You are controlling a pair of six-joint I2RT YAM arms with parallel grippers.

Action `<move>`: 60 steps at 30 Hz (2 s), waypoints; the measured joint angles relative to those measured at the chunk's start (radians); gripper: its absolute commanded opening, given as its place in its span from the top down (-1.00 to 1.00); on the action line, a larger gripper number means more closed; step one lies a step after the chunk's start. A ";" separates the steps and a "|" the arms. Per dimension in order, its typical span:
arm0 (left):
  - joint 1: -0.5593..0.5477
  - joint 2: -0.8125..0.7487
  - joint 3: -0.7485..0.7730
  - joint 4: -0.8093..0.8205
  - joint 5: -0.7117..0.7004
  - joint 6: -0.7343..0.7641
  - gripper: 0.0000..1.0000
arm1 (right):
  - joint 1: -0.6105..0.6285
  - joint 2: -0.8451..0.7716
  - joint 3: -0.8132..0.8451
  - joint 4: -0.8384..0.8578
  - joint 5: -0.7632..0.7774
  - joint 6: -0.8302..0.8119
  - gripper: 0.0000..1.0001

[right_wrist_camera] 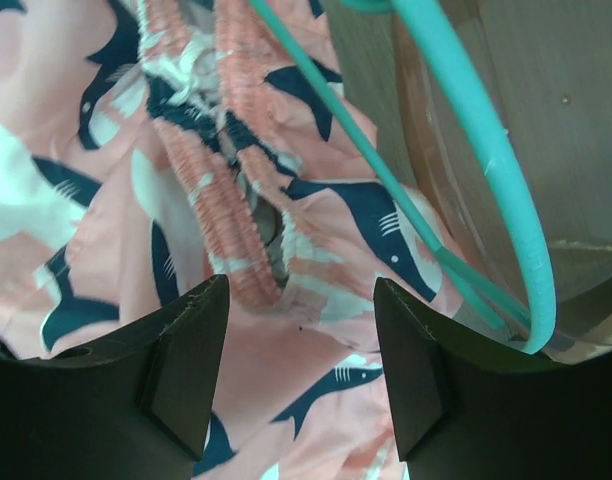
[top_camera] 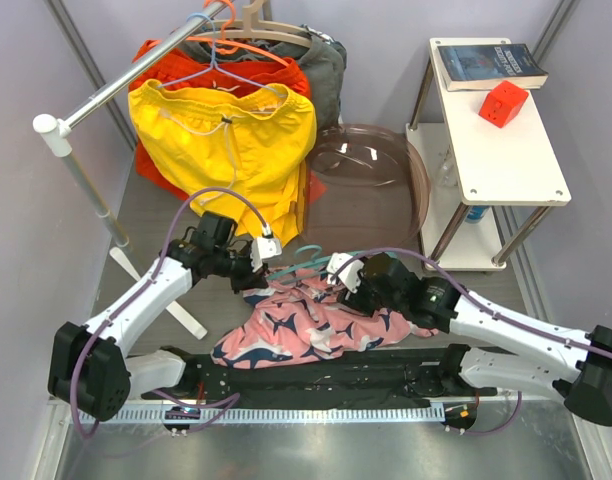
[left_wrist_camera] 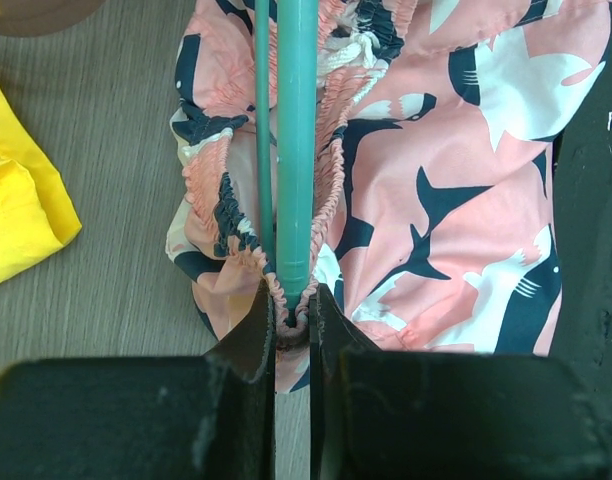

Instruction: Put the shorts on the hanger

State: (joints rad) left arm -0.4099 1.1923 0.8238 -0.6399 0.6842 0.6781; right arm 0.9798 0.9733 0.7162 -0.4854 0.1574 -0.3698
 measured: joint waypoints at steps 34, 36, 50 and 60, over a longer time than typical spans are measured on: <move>0.000 -0.164 -0.008 -0.081 -0.003 -0.131 1.00 | -0.108 0.132 -0.120 0.214 0.170 0.098 0.98; 0.010 -0.176 -0.008 -0.097 -0.003 -0.137 1.00 | -0.137 0.109 -0.119 0.200 0.167 0.110 0.98; 0.232 -0.281 0.037 -0.193 0.176 -0.087 1.00 | -0.402 -0.060 -0.022 0.085 0.031 0.165 0.98; 0.371 -0.231 0.111 -0.467 0.244 0.273 1.00 | -0.571 0.080 0.086 0.034 -0.200 0.238 0.98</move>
State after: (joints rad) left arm -0.0391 0.9615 0.9348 -1.1069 0.9283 0.9508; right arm 0.4088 1.0538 0.8024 -0.4511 -0.0429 -0.1314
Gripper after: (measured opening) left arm 0.065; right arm 0.036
